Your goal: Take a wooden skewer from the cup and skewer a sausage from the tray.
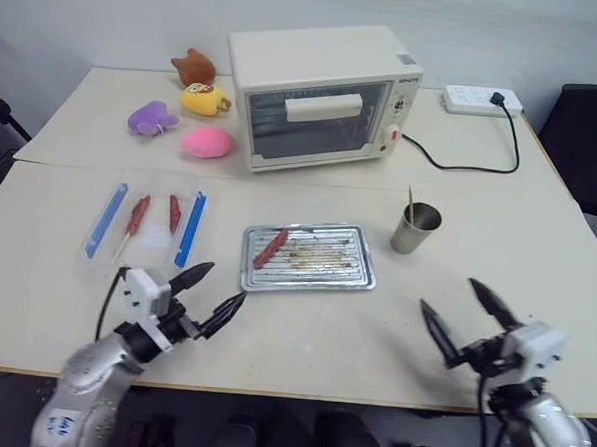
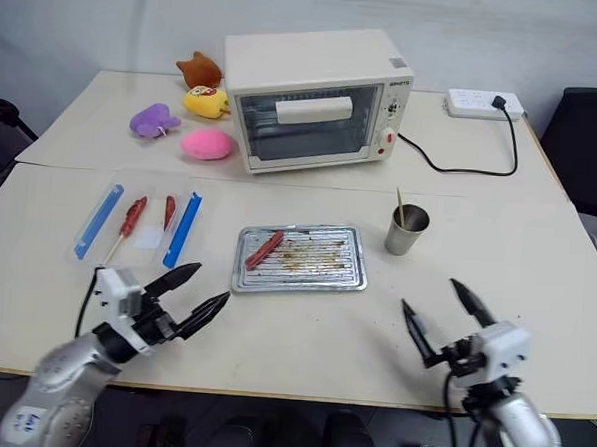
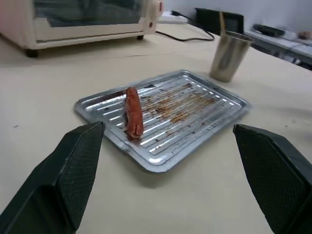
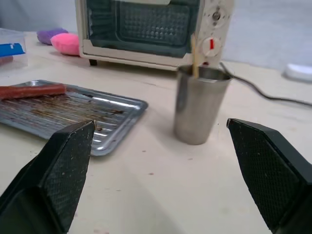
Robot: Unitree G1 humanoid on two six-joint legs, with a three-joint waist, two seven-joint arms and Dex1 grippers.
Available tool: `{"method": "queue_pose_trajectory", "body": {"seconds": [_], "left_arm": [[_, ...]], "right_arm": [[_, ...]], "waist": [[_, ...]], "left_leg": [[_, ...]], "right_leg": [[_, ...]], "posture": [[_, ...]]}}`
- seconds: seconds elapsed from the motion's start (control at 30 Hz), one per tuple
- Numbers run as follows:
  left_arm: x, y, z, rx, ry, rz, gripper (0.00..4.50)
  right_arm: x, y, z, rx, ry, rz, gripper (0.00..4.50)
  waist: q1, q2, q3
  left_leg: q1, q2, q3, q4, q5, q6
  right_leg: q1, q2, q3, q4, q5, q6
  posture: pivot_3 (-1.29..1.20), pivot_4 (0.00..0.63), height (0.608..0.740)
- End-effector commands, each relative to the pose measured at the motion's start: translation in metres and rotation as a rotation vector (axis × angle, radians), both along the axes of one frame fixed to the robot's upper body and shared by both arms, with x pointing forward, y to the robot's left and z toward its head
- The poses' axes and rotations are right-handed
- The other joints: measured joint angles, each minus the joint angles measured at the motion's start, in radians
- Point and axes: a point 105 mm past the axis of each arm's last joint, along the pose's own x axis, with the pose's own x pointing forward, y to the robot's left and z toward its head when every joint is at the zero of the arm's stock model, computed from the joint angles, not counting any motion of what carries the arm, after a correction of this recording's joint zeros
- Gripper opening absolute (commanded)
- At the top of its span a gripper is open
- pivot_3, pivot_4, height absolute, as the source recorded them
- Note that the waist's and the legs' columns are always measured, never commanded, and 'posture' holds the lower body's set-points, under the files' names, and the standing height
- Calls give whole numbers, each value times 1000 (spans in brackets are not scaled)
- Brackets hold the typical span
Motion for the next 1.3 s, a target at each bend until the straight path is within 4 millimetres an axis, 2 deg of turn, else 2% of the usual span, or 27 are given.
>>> {"method": "queue_pose_trajectory", "body": {"seconds": [0.03,0.13,0.2,0.3,0.4,0.57,0.63,0.77,0.9,1.1,1.2,1.3], "left_arm": [[-7,12,19,-3,-19,-89,4450],[-10,18,26,10,1,-173,4450],[-10,21,28,11,-2,-197,4450],[-9,20,28,6,2,-229,4450],[-8,15,26,2,10,-259,4450],[-6,1,23,-26,38,-320,4450],[-3,-3,22,-12,16,-317,4450],[0,-9,21,-12,-6,-316,4450],[0,-15,21,-13,-25,-316,4450],[0,-17,20,-17,-47,-276,4450],[-1,-18,19,-15,-48,-266,4500],[-2,-20,20,-18,-52,-263,4500]], "right_arm": [[-11,-28,12,-53,-16,-36,4500],[-13,-40,4,-117,29,-14,4500],[-6,-42,11,-119,14,6,4500],[14,-29,35,-118,10,140,4500],[34,-20,63,-38,64,257,4500],[72,3,96,-174,261,447,4500],[92,9,99,-251,363,454,4500],[124,20,104,-286,484,435,4500],[149,32,105,-332,486,431,4500],[162,46,100,-337,479,458,4500],[167,48,100,-342,461,459,3987],[169,50,102,-340,454,467,3156]], "waist": [[0,0,0],[0,0,0],[0,1,0],[-12,4,1],[-19,4,1],[-23,5,2],[-24,5,2],[-24,5,3],[-24,5,3],[-22,4,2],[-23,5,3],[-23,5,3]], "left_leg": [[2,0,0,-1,-1,2],[3,1,-1,-1,-3,5],[3,1,-1,-1,-3,5],[3,1,0,0,-3,5],[3,1,0,0,-3,5],[2,1,-1,0,-2,3],[1,2,-2,0,-2,3],[-1,2,-2,0,-1,1],[-5,1,0,1,-1,1],[-21,1,-1,10,-1,1],[-22,1,-1,14,-1,1],[-21,1,-1,16,-1,1]], "right_leg": [[3,0,0,-1,0,0],[4,0,-1,-2,0,-1],[4,0,-1,-2,-1,-1],[4,0,0,-1,-1,-1],[4,0,0,-1,0,-1],[2,0,-1,-1,-1,-1],[2,0,-2,-2,-1,-1],[0,0,-2,-3,-1,-1],[-3,0,-2,-4,-1,-1],[-18,0,-3,2,0,0],[-18,0,-2,2,0,0],[-17,0,-2,4,0,1]], "posture": [[0,150,740],[0,150,740],[0,150,740],[0,150,740],[0,150,740],[0,150,740],[0,150,740],[0,150,740],[0,150,740],[0,150,740],[0,150,740],[0,150,740]]}}
